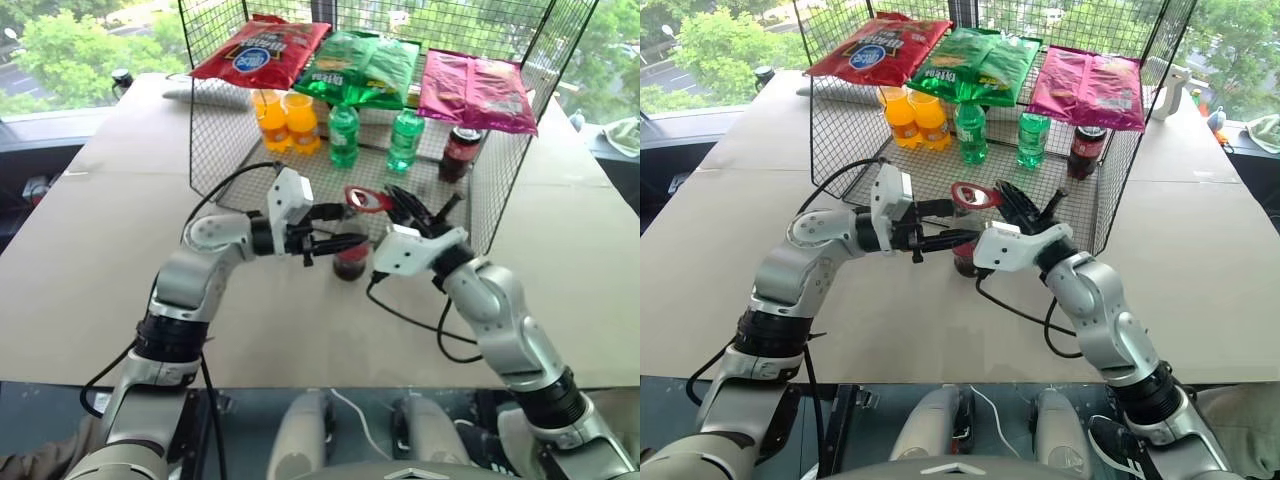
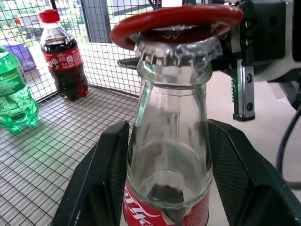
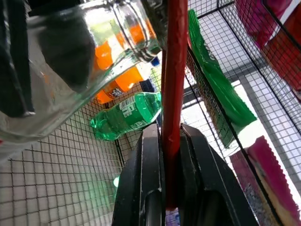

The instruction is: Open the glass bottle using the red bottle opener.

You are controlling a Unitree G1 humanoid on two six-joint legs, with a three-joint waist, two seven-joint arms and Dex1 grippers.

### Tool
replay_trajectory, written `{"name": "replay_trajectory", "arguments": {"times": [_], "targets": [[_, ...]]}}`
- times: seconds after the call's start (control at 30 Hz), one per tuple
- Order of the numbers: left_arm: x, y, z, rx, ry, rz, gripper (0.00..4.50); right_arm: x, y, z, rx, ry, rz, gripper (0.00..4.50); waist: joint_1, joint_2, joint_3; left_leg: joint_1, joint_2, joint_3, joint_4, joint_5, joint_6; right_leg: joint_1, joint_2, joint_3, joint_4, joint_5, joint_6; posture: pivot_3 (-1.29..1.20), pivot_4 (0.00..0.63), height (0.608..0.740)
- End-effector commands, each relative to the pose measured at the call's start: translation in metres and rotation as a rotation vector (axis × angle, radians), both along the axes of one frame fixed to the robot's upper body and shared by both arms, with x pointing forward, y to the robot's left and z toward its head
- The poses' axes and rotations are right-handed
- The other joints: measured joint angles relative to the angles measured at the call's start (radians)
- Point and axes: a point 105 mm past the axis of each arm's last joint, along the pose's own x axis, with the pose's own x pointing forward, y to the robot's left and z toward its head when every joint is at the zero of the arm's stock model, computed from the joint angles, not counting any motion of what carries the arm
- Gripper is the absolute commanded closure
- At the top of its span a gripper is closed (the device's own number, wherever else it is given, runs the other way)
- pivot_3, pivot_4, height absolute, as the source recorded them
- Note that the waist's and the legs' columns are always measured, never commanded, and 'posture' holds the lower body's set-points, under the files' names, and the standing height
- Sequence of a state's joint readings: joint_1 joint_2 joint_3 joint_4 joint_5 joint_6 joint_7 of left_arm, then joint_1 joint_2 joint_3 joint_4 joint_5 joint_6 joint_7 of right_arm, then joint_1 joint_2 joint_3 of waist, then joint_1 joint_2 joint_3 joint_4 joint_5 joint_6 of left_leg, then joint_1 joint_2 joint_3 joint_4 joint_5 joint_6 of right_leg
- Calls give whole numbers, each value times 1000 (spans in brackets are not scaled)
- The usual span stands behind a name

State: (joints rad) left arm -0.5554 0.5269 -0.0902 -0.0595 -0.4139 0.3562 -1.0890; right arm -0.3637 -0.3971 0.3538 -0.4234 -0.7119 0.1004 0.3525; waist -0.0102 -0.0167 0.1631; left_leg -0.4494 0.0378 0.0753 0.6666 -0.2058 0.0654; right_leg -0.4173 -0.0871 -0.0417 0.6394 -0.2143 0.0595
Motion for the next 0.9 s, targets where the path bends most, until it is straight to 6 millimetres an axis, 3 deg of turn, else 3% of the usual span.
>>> {"name": "replay_trajectory", "arguments": {"times": [0.03,0.37,0.9], "targets": [[6,4,4,3,-28,26,2523,1,-9,-9,-132,47,-2,4500,0,0,0,0,0,0,0,0,0,0,0,0,0,0,0,0,150,740],[7,1,-2,-6,-28,21,2523,10,-21,16,-273,3,12,4500,-1,0,0,1,0,0,0,0,1,0,0,0,0,0,0,0,150,740],[6,-1,-4,-5,-50,4,2523,9,-6,46,-347,-78,51,4500,0,0,0,0,0,0,0,0,1,0,0,0,-1,2,-3,0,150,740]]}}
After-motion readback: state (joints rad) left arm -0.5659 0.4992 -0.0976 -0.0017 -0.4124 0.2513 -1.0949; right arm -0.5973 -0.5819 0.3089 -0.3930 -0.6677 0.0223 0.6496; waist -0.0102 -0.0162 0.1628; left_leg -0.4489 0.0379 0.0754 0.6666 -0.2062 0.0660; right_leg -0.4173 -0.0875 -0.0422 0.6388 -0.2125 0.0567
